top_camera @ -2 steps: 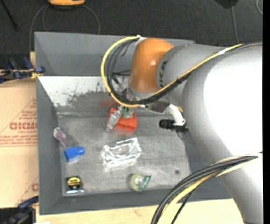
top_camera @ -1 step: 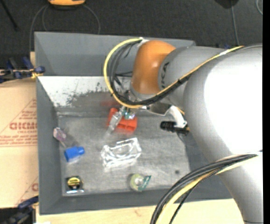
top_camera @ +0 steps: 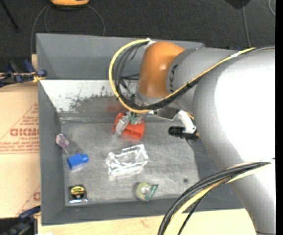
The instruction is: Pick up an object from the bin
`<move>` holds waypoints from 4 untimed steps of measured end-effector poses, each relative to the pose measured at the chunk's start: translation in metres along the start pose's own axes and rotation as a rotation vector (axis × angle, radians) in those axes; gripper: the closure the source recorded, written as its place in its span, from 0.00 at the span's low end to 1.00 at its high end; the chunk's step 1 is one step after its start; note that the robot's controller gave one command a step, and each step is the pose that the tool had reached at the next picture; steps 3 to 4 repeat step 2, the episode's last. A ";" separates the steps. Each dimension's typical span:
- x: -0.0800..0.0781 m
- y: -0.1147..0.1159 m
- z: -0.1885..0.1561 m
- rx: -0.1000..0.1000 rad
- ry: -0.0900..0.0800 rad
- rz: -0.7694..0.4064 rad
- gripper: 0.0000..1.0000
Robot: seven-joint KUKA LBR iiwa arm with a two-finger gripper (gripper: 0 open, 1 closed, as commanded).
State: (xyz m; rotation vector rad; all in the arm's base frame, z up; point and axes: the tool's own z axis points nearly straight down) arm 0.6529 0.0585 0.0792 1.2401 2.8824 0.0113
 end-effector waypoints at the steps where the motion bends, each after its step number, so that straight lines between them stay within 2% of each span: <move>1: -0.001 0.001 -0.025 0.003 -0.002 -0.006 1.00; 2: -0.003 0.003 -0.071 0.002 -0.003 -0.009 1.00; 4: -0.003 0.003 -0.071 0.002 -0.003 -0.009 1.00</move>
Offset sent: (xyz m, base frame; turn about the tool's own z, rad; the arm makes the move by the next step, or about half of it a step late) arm -0.0001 0.0001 0.0226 0.0000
